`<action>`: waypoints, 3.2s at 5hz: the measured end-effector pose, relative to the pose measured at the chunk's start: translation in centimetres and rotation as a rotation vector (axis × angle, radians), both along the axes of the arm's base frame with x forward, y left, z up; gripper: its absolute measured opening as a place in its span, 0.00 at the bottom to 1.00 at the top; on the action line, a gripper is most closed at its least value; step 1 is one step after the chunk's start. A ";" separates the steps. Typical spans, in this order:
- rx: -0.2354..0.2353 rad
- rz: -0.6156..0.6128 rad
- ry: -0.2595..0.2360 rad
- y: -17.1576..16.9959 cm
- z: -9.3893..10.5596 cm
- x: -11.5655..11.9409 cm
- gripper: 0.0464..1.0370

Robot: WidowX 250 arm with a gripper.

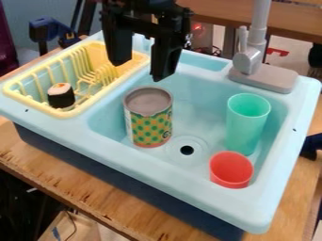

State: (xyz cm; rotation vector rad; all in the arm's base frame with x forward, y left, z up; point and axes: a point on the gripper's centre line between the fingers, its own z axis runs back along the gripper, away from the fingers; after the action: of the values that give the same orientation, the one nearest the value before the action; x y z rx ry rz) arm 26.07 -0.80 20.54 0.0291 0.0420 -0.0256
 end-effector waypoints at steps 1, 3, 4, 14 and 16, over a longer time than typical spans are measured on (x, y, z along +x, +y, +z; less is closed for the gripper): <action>0.001 -0.005 0.032 -0.1 -0.8 -0.1 0.96; -0.072 -0.075 -0.120 0.7 -2.9 4.1 0.96; -0.133 -0.122 -0.206 1.2 -3.9 6.3 0.96; -0.062 -0.001 0.100 1.1 -11.1 4.1 0.96; -0.153 -0.015 -0.053 1.4 -9.5 5.5 0.96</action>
State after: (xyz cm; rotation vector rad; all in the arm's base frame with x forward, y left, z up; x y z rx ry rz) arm 31.55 0.55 11.05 -0.1234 -0.0138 -0.0426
